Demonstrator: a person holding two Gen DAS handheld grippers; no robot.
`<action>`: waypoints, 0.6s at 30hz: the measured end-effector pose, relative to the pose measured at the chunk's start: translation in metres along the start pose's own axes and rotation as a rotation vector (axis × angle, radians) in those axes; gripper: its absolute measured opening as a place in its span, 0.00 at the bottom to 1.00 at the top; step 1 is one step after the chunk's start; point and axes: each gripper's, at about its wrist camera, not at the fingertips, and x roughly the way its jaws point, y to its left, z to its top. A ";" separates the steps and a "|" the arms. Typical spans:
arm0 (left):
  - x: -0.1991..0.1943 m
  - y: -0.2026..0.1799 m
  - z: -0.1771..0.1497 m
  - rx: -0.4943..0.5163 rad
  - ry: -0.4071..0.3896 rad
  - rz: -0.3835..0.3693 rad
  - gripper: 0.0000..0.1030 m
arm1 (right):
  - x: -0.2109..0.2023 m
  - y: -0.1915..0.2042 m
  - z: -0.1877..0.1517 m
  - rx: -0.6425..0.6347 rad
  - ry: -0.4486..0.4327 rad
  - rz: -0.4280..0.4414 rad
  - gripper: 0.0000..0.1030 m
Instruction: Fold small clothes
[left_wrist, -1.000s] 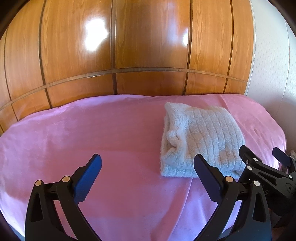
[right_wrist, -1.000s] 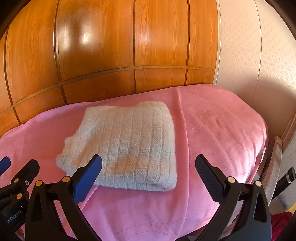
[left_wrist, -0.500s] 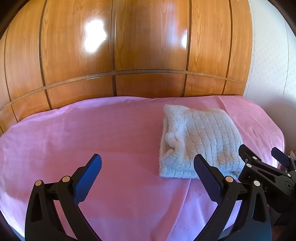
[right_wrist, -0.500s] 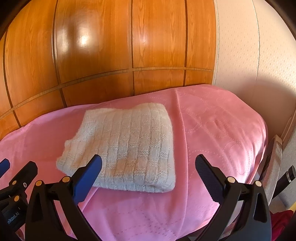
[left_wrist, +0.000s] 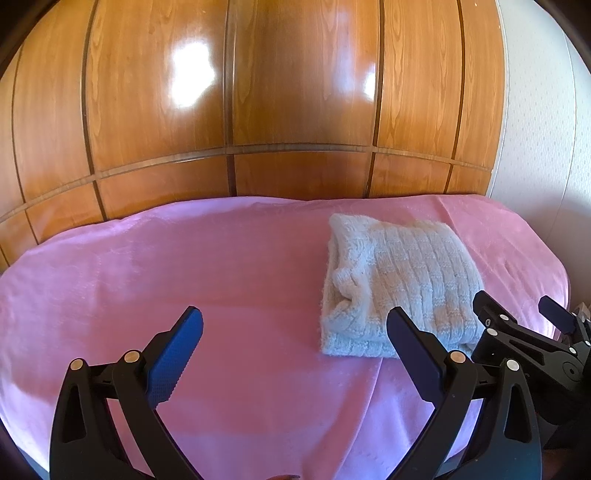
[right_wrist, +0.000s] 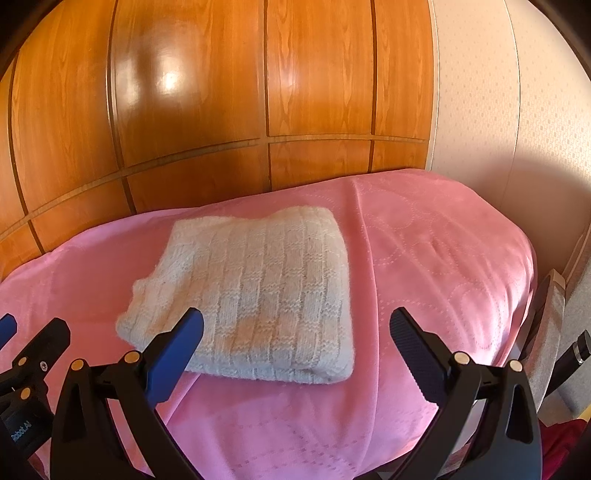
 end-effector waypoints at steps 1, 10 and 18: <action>0.000 0.000 0.000 0.001 0.000 0.002 0.96 | 0.000 0.001 0.000 0.002 0.001 0.000 0.98; 0.001 0.001 0.001 -0.004 0.006 -0.004 0.96 | 0.006 0.000 -0.002 0.000 0.013 0.004 0.98; 0.017 0.012 -0.006 -0.013 0.047 0.030 0.96 | 0.023 -0.028 0.010 0.038 0.019 -0.001 0.98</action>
